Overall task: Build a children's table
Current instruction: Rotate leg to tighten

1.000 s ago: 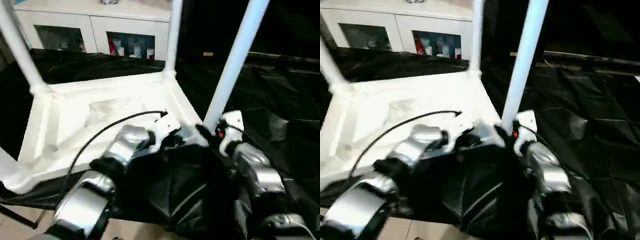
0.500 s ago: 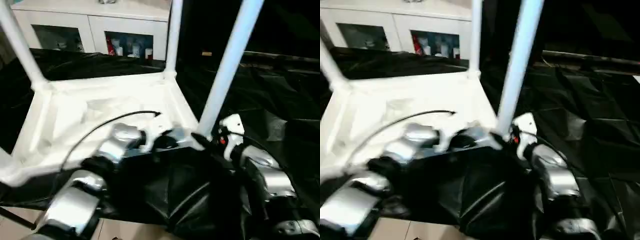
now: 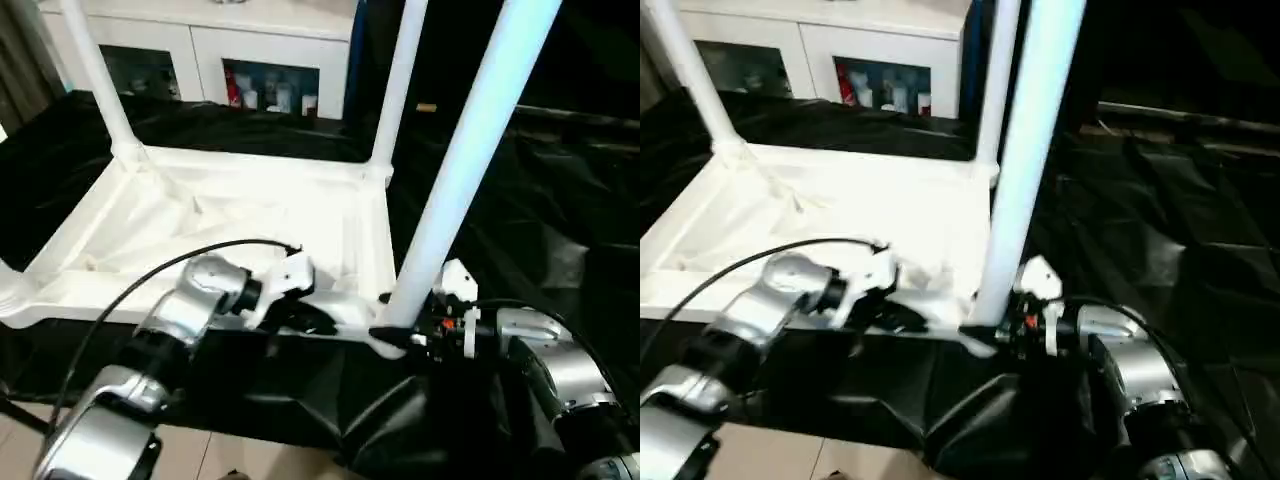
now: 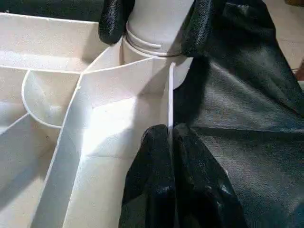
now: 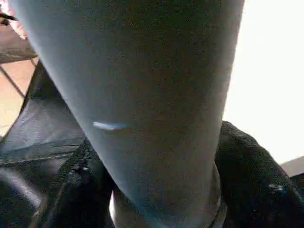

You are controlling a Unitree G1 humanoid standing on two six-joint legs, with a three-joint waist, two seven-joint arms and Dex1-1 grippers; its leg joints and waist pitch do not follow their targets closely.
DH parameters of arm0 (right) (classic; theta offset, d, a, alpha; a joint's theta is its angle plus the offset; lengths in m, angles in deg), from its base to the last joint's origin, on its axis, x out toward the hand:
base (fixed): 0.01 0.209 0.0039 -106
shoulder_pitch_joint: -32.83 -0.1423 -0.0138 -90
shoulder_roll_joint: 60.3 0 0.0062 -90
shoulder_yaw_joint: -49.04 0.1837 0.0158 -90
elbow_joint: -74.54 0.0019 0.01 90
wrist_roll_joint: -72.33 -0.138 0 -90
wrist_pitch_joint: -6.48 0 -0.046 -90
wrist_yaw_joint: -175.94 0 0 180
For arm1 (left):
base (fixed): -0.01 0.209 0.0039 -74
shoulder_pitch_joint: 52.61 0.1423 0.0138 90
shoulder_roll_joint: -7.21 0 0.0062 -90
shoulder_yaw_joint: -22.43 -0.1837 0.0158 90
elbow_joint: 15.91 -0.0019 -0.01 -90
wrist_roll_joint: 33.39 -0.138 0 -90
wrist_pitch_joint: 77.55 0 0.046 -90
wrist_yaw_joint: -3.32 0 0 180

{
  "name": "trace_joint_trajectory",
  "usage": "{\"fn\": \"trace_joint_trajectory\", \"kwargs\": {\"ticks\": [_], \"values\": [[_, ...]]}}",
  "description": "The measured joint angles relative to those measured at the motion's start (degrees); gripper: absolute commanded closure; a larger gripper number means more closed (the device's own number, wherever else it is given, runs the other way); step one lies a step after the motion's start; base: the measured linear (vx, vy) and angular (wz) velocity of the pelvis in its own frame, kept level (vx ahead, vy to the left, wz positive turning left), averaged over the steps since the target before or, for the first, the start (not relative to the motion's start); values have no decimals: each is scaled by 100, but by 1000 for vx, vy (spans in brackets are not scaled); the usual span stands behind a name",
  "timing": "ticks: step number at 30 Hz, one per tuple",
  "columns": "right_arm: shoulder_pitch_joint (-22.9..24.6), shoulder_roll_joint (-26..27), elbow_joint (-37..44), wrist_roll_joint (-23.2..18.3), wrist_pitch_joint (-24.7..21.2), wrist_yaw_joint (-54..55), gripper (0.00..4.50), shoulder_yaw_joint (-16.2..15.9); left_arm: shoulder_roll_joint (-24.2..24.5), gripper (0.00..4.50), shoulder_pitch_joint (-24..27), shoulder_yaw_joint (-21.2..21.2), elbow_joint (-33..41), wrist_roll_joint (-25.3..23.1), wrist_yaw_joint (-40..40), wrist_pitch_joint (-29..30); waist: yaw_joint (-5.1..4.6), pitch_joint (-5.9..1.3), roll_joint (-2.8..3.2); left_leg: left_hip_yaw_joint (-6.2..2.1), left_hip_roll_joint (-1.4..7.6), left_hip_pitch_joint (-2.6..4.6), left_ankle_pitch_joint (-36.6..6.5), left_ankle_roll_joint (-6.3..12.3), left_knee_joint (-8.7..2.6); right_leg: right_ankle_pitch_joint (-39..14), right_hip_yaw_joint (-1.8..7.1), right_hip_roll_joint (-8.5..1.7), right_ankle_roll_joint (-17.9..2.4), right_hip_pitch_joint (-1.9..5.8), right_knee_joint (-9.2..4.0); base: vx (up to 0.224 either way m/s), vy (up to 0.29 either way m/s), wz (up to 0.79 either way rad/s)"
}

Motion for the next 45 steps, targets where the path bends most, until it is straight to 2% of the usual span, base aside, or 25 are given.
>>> {"fn": "trace_joint_trajectory", "kwargs": {"ticks": [7,10,15,17,19,22,25,26,27,29,32,34,40,45], "values": [[30,-46,124,-73,-131,-59,193,-32,39,450,99,2,237,28,18,140,-2,2,-3,0,0,-2,0,0,-4,-1,-2,1,1,-3,-1,0,0,0],[96,58,92,-14,-80,240,195,52,-47,450,67,12,102,-2,-195,115,-5,1,-2,0,-2,1,0,0,-1,0,1,0,1,0,-1,0,0,0],[-97,531,-425,149,47,1582,196,444,-475,450,-240,133,-536,-249,-1155,-76,-64,-2,-1,-1,-12,15,1,0,16,1,12,-8,0,16,-3,0,0,0],[-244,845,-671,182,-30,2586,196,756,-817,450,-494,148,-954,-434,-1882,-116,-69,-3,-1,0,-19,24,1,1,20,-4,16,-11,9,26,-3,0,0,0],[-291,1020,-740,185,-83,3242,196,924,-1079,450,-609,145,-1165,-535,-2324,-119,-64,-8,6,1,-22,25,1,1,20,-9,15,-17,17,30,-5,0,0,0],[-388,1279,-829,290,-101,3909,196,1074,-1336,450,-780,145,-1522,-634,-2767,-195,-53,-24,30,0,-23,36,1,1,18,-10,14,-18,19,39,-5,0,0,0],[-402,1429,-889,325,-19,4150,196,1150,-1390,450,-820,142,-1694,-691,-2889,-378,-47,-27,36,-1,-22,60,1,1,9,-12,10,-17,23,58,-5,0,0,0],[-394,1436,-891,325,-8,4149,196,1158,-1393,450,-822,143,-1714,-698,-2888,-405,-45,-28,39,-3,-22,67,1,1,8,-14,9,-17,25,66,-5,0,0,0],[-380,1438,-890,320,3,4146,161,1159,-1397,450,-822,143,-1735,-700,-2888,-427,-45,-29,40,-3,-22,76,1,1,6,-16,8,-17,29,74,-8,0,0,0],[-367,1438,-872,305,37,4121,126,1159,-1392,450,-821,142,-1743,-701,-2863,-452,-47,-28,43,-3,-22,84,1,0,3,-18,9,-17,33,80,-10,0,0,0],[-264,1398,-729,298,67,3792,104,1121,-1260,450,-783,148,-1635,-649,-2555,-467,-48,-25,39,-4,-22,81,1,0,-11,-21,7,-16,37,74,-11,0,0,0],[-236,1254,-673,304,101,3465,82,977,-1134,450,-714,170,-1477,-634,-2341,-459,-66,-24,40,-4,-20,73,0,0,-19,-17,7,-13,31,65,-11,0,0,0],[-159,569,-382,280,90,1990,77,520,-702,450,-481,185,-973,-404,-1455,-443,-48,-24,44,-3,-10,7,3,3,-31,-10,-1,-6,12,-3,-5,0,0,0],[-15,294,-60,74,-5,950,77,240,-338,450,-217,147,-490,-183,-581,-235,-19,-22,44,-1,-5,0,15,30,-26,-17,-4,-1,2,-8,-3,0,0,0]]}}
